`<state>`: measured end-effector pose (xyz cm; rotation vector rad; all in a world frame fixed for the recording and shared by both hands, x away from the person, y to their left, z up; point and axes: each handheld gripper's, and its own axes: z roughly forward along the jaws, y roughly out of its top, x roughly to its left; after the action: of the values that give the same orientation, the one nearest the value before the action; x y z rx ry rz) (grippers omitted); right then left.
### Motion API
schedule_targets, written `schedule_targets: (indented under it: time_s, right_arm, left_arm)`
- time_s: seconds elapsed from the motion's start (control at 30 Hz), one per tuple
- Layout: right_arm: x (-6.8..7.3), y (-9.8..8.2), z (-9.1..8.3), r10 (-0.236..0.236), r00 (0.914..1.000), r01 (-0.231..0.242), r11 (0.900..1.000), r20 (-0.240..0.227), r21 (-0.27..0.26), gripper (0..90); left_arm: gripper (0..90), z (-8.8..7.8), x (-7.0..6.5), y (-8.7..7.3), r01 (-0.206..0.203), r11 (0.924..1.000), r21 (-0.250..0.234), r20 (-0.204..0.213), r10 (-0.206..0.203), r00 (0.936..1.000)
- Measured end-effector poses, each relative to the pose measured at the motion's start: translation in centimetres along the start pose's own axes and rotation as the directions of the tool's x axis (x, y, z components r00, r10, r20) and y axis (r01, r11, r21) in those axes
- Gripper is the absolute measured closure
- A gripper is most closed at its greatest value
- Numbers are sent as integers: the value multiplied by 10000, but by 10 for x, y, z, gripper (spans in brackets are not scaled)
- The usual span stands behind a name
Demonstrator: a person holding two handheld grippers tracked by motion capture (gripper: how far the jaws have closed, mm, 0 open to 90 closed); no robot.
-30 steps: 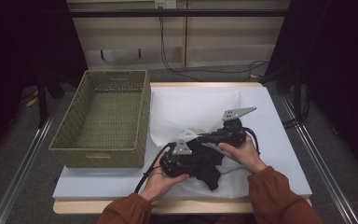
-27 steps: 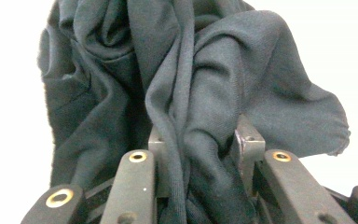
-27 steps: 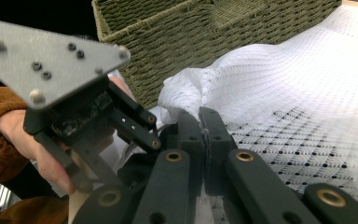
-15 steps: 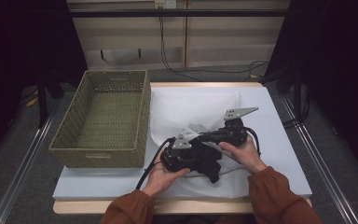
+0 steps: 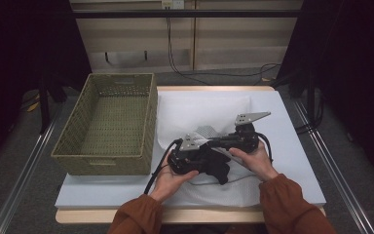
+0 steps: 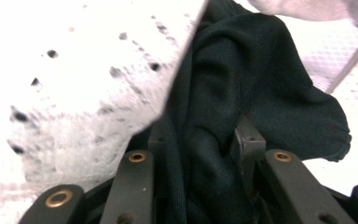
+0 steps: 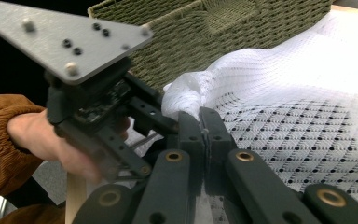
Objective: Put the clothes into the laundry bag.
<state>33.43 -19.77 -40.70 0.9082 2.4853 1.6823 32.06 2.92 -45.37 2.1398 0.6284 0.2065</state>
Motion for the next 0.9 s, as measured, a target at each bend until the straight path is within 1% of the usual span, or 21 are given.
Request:
schedule_targets:
  time_s: [0.13, 0.17, 0.2, 0.23, 0.27, 0.3, 0.33, 0.37, 0.4, 0.47, 0.53, 0.57, 0.6, 0.63, 0.67, 0.7, 0.8, 0.83, 0.87, 0.9]
  right_arm:
    - [0, 0, 1, -23, 10000, 23, 10000, -19, 68, 893]
    - [0, 0, 1, -14, 10000, 14, 10000, -37, 53, 893]
    - [0, 0, 1, -10, 10000, 10, 10000, -42, 30, 893]
    - [0, 0, 0, -34, 10000, 34, 10000, -61, 20, 893]
    - [0, 0, -1, -29, 10000, 29, 10000, -61, 1, 893]
    - [0, 0, -1, -35, 10000, 35, 10000, -59, 2, 893]
    - [0, 0, -1, -22, 10000, 22, 10000, -49, 3, 893]
    - [0, 0, -1, -20, 10000, 20, 10000, -57, 9, 893]
    - [0, 0, -1, -9, 10000, 9, 10000, -77, 9, 893]
    - [-1, -1, -1, -4, 10000, 4, 10000, -78, 30, 893]
    - [-1, -1, -1, -17, 9999, 17, 10000, -99, 54, 894]
    - [-1, 0, -1, 21, 10000, -21, 10000, -80, 39, 893]
    - [-2, 0, -2, 9, 10000, -9, 10000, -82, 1, 893]
    - [-2, 0, -3, 43, 10000, -43, 10000, -83, -12, 894]
    - [-2, 0, -4, 19, 10000, -19, 10000, -94, -13, 894]
    - [-2, 0, -4, 39, 9999, -39, 10000, -95, -7, 893]
    - [-1, -1, -3, -63, 9998, 64, 10000, -214, 50, 893]
    - [-1, -1, -3, -109, 9997, 111, 9999, -216, 87, 894]
    - [-1, -2, -2, -141, 9996, 145, 9998, -246, 126, 893]
    - [-1, -2, -2, -125, 9996, 130, 9998, -248, 172, 893]
  left_arm:
    - [669, 5, 4, 3, 118, 9999, -116, -77, -119, 9999]
    - [668, 5, 4, 4, 117, 9999, -102, -175, -119, 9998]
    - [668, 4, 5, 5, 133, 9998, -126, -186, -135, 9997]
    - [668, 4, 6, 6, 117, 9998, -167, -184, -121, 9998]
    - [669, 4, 6, 7, 44, 10000, -79, -267, -46, 9996]
    - [669, 5, 8, 6, 98, 9999, -128, -274, -101, 9996]
    - [669, 6, 8, 6, 144, 9999, -74, -327, -146, 9994]
    - [669, 7, 9, 6, 196, 9996, -182, -328, -201, 9993]
    - [670, 8, 9, 6, 317, 9994, -166, -441, -324, 9985]
    - [670, 11, 9, 8, 308, 9993, -211, -520, -318, 9981]
    - [669, 11, 7, 11, 221, 9997, -102, -610, -227, 9979]
    - [669, 13, 7, 12, 306, 9993, -226, -617, -320, 9976]
    - [670, 13, 9, 13, 227, 9996, -195, -608, -239, 9979]
    - [670, 13, 10, 15, 367, 9990, -268, -668, -384, 9970]
    - [670, 14, 12, 15, 412, 9986, -333, -569, -431, 9975]
    - [670, 15, 12, 16, 434, 9984, -362, -734, -459, 9962]
    - [667, 19, 13, 14, 468, 9985, -297, -799, -490, 9956]
    - [662, 20, 12, 14, 549, 9981, -274, -870, -571, 9946]
    - [656, 22, 10, 13, 521, 9983, -261, -900, -543, 9945]
    - [644, 22, 9, 12, 460, 9988, -158, -807, -471, 9956]
